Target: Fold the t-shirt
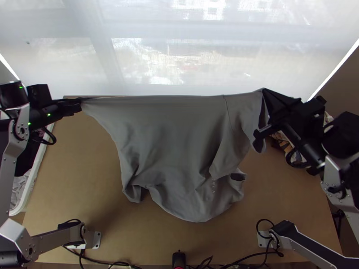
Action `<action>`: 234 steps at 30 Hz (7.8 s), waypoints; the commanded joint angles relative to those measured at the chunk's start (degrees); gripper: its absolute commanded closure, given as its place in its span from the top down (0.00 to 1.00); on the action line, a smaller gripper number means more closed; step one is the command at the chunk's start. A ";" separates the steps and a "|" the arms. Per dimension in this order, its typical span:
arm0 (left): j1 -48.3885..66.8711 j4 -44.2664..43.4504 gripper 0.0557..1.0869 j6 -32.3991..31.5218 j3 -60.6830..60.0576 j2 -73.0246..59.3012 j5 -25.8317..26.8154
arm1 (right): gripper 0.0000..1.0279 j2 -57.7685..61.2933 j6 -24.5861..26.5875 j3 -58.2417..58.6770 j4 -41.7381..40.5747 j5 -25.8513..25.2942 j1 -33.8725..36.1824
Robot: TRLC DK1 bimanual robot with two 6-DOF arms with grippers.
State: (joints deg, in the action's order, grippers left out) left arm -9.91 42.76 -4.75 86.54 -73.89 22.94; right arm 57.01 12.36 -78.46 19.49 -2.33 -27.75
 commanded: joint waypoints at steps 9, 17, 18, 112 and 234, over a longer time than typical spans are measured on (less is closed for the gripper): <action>7.28 -12.18 0.03 0.18 17.43 -32.37 -10.90 | 0.02 30.79 -2.60 -5.74 -17.20 6.55 13.95; 8.51 -12.44 0.03 0.45 36.15 -50.74 -16.43 | 0.02 52.23 -2.60 -22.53 -18.61 6.55 15.00; 8.77 -12.44 0.03 0.45 37.91 -52.32 -16.87 | 0.02 54.26 -2.60 -24.38 -18.61 6.55 15.09; 22.39 7.07 0.03 3.35 -27.04 -8.47 -9.14 | 0.90 10.93 -2.69 29.85 27.36 8.74 -27.01; 8.33 19.29 0.93 9.68 23.32 -43.01 -9.05 | 0.88 19.01 -3.48 7.00 41.95 27.46 -5.91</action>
State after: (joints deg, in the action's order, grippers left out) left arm -4.40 65.71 13.78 87.53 -95.29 15.22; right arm 72.40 10.98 -69.21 67.46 25.15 -38.06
